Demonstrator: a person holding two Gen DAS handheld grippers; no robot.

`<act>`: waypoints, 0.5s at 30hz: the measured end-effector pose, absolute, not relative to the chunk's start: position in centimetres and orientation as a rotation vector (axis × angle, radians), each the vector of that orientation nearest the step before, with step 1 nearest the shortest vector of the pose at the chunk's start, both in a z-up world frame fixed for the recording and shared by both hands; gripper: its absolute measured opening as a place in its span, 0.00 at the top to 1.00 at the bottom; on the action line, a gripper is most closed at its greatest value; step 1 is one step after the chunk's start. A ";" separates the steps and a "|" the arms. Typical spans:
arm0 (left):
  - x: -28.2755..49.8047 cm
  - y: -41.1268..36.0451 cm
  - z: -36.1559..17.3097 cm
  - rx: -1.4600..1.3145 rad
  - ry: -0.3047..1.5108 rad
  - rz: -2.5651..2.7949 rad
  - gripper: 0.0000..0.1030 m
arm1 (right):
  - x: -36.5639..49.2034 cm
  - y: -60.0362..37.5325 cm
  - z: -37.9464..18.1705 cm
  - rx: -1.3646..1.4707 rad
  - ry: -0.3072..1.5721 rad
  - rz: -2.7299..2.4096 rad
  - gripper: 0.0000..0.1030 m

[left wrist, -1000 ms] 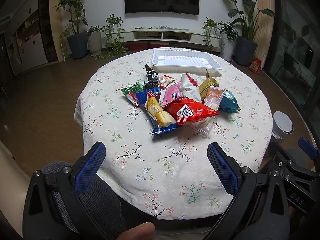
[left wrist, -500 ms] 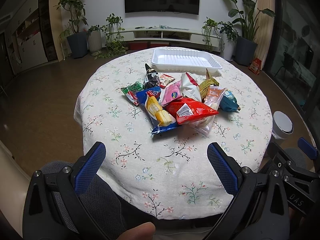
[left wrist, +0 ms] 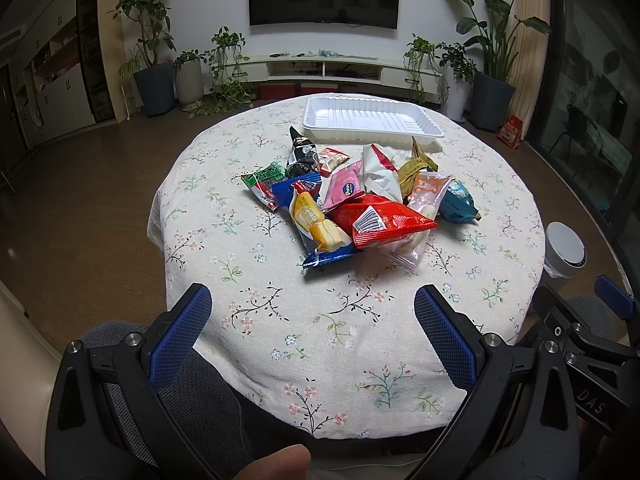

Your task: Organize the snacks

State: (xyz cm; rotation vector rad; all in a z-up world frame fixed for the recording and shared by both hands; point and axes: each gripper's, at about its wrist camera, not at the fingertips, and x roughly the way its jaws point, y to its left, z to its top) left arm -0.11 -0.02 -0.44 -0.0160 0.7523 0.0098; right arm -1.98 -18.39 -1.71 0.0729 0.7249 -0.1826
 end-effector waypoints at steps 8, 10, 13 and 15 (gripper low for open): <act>-0.1 0.0 -0.4 -0.016 0.753 0.009 0.00 | -2.1 -18.1 -2.1 0.071 0.727 -0.182 0.00; -0.1 0.0 -0.4 -0.016 0.752 0.009 0.00 | -2.0 -18.1 -2.0 0.072 0.728 -0.182 0.00; -0.1 0.0 -0.4 -0.017 0.753 0.010 0.00 | -2.0 -18.2 -1.9 0.070 0.728 -0.182 0.00; -0.1 0.0 -0.4 -0.017 0.753 0.010 0.00 | -2.0 -18.2 -1.8 0.070 0.729 -0.182 0.00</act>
